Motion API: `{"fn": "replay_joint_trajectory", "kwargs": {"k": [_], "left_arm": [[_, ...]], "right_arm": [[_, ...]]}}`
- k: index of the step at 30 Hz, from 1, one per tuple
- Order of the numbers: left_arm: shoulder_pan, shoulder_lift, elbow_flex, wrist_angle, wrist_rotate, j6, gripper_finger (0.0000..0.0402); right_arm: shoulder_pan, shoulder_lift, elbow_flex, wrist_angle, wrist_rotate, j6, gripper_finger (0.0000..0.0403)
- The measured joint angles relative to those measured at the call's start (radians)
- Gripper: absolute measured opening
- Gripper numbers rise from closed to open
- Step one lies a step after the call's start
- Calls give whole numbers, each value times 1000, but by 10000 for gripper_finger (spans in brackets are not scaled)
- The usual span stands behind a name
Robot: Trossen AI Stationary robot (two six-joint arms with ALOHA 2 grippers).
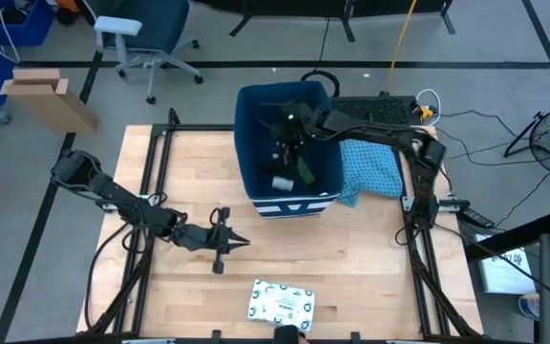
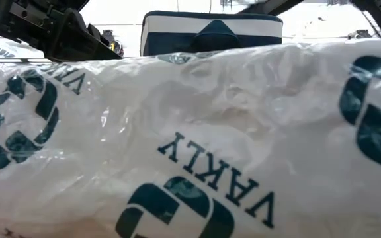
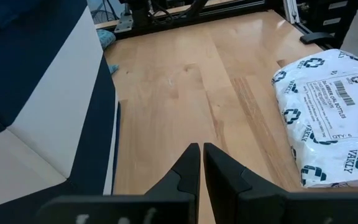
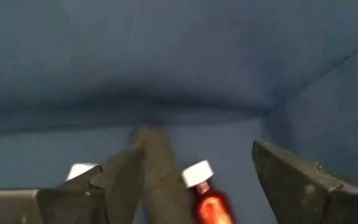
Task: Pick & place medical supplies in basket/bin
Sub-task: Put the mailer bag into the blue bin
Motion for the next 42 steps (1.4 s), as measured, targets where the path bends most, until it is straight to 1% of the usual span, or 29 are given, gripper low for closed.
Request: {"fn": "replay_joint_trajectory", "kwargs": {"k": [5,9,12,16,18,20,22,26,28,31,33,35,38,42], "left_arm": [[0,0,0,-13,-2,0,26],[0,0,0,-43,-3,-11,26],[0,0,0,-51,-3,-10,26],[0,0,0,-50,-7,-6,26],[0,0,0,-50,-11,-4,26],[0,0,0,-50,-11,3,26],[0,0,0,-50,-11,15,26],[0,0,0,-49,-11,26,26],[0,0,0,-48,-11,26,26],[0,0,0,-47,-11,26,26],[0,0,0,-45,-11,23,26],[0,0,0,-42,-11,19,26],[0,0,0,-41,-11,9,26],[0,0,0,-41,-11,-6,26]], "right_arm": [[0,-154,1,3,-6,55,273],[1,-312,-26,-7,-93,93,241],[1,-452,-67,-4,-203,127,198],[13,-631,-157,-3,-334,200,118],[35,-726,-223,4,-364,233,74],[70,-823,-302,24,-371,254,31],[111,-919,-399,55,-372,270,9],[191,-1113,-634,170,-370,336,13],[227,-1213,-765,214,-363,335,7],[262,-1352,-983,302,-300,349,2],[268,-1442,-1126,395,-270,385,3],[268,-1522,-1238,492,-256,427,1],[268,-1601,-1331,571,-234,484,1],[275,-1638,-1367,596,-239,508,1]]}}
